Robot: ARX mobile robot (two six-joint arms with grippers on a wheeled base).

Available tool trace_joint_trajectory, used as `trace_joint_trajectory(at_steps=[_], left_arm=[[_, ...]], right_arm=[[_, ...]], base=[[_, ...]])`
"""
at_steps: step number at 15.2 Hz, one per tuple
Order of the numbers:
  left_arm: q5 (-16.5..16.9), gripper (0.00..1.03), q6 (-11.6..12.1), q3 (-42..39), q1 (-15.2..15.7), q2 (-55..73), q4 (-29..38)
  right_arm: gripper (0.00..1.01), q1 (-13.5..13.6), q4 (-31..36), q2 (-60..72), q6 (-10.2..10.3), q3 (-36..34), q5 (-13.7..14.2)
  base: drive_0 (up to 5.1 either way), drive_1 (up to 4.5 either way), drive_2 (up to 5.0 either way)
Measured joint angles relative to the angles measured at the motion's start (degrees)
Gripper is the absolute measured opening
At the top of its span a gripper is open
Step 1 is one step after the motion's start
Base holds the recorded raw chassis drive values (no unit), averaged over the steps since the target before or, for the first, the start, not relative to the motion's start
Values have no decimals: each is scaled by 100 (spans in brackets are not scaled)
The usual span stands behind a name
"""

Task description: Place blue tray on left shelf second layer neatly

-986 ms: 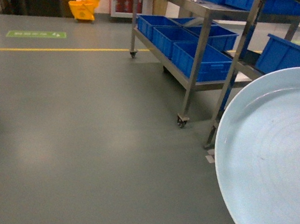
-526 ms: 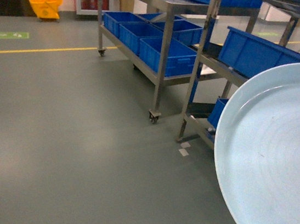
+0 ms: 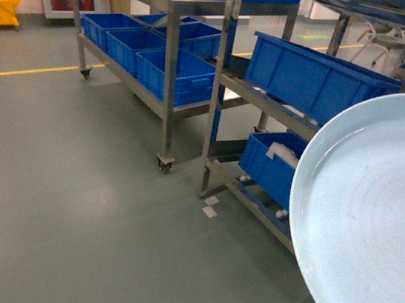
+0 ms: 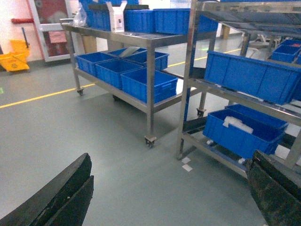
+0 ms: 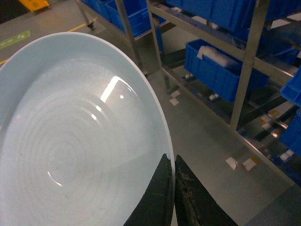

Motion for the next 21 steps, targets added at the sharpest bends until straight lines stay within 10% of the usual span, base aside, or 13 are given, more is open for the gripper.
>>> trace_joint_trajectory(at_steps=[21], left_arm=[[-7,98,0,0,0,0,-2]], right_arm=[[2,0,28,-7,0,0,0]], base=[[-168,112,-447]])
